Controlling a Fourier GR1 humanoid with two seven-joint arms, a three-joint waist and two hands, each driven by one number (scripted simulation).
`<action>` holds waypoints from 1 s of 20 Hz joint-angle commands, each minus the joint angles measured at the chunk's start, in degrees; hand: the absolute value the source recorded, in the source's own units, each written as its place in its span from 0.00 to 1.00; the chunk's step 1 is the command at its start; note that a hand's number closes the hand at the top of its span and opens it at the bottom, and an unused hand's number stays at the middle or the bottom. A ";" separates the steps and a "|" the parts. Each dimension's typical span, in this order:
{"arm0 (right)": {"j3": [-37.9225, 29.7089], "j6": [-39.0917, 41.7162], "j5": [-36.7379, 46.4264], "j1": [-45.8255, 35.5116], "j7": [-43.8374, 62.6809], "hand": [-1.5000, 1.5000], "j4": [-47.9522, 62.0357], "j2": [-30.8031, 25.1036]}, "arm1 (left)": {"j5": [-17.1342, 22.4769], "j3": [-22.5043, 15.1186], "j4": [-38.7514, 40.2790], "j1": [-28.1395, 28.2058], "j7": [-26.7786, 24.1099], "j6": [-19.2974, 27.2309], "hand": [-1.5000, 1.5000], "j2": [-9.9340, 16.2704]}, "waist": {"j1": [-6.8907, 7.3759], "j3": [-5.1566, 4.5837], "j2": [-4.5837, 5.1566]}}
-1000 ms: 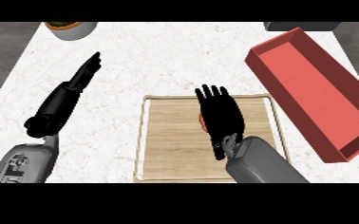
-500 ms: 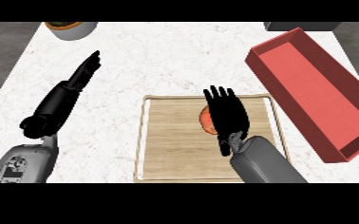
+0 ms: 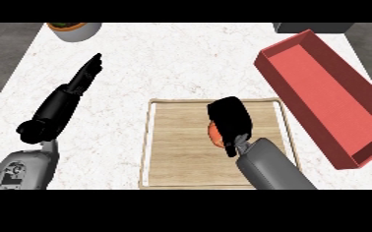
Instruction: Pick the squash from the tray and place it in the cardboard box
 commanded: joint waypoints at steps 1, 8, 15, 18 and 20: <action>-0.92 -6.42 4.10 -2.88 -5.12 1.00 7.38 0.53 | 0.88 1.92 -0.12 0.60 -0.31 -1.85 0.50 1.03 | 0.16 0.16 0.38; -2.67 -12.70 6.17 -0.30 -8.82 1.00 2.83 0.59 | -2.52 0.21 0.90 1.74 -2.92 0.02 0.50 -1.64 | -0.06 0.15 0.36; -18.24 -21.37 -1.22 -18.78 -9.71 1.00 22.86 5.53 | -0.88 2.24 2.28 -2.77 -1.52 -1.35 0.50 -0.08 | 1.19 0.18 0.88; -16.49 -19.61 1.13 -24.35 -7.31 1.00 22.17 5.80 | -0.66 2.12 -0.26 0.10 -0.28 -2.21 0.50 0.15 | 0.76 0.15 0.43; -14.94 -19.97 3.45 -23.06 -5.44 1.00 18.63 5.90 | -0.84 1.22 -2.00 1.93 -0.67 -2.38 0.50 -0.65 | 0.30 0.14 0.24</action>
